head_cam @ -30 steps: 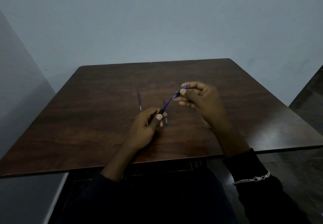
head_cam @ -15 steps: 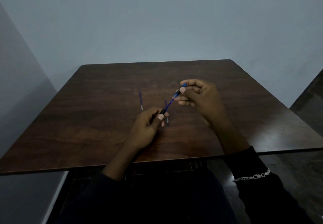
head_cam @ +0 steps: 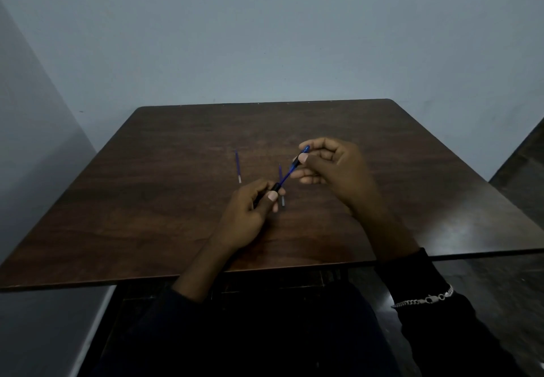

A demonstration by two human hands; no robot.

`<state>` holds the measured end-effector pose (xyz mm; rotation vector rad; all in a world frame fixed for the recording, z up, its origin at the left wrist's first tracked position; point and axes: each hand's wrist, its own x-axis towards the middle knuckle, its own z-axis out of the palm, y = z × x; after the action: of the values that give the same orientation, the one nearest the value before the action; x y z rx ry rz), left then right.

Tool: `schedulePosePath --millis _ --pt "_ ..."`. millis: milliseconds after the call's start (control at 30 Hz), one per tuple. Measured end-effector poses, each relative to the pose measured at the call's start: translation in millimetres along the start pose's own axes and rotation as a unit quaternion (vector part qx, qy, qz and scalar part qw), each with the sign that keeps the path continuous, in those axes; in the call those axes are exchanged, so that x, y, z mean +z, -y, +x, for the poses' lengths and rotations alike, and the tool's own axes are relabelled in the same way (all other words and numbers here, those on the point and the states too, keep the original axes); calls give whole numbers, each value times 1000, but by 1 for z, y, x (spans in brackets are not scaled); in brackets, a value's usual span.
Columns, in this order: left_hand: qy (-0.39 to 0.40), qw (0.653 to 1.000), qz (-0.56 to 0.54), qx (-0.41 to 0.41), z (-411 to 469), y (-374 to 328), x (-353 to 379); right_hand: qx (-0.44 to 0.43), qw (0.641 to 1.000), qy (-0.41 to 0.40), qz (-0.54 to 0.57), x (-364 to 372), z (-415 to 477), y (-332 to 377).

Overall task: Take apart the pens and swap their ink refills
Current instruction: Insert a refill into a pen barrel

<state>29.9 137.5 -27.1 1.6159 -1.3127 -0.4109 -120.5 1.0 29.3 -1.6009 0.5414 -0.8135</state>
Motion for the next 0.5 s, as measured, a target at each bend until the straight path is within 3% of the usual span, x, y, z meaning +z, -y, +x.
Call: schedulePosePath --millis 500 --pt "2 1000 -1 28 -1 4 1 0 995 83 -58 2 6 -24"
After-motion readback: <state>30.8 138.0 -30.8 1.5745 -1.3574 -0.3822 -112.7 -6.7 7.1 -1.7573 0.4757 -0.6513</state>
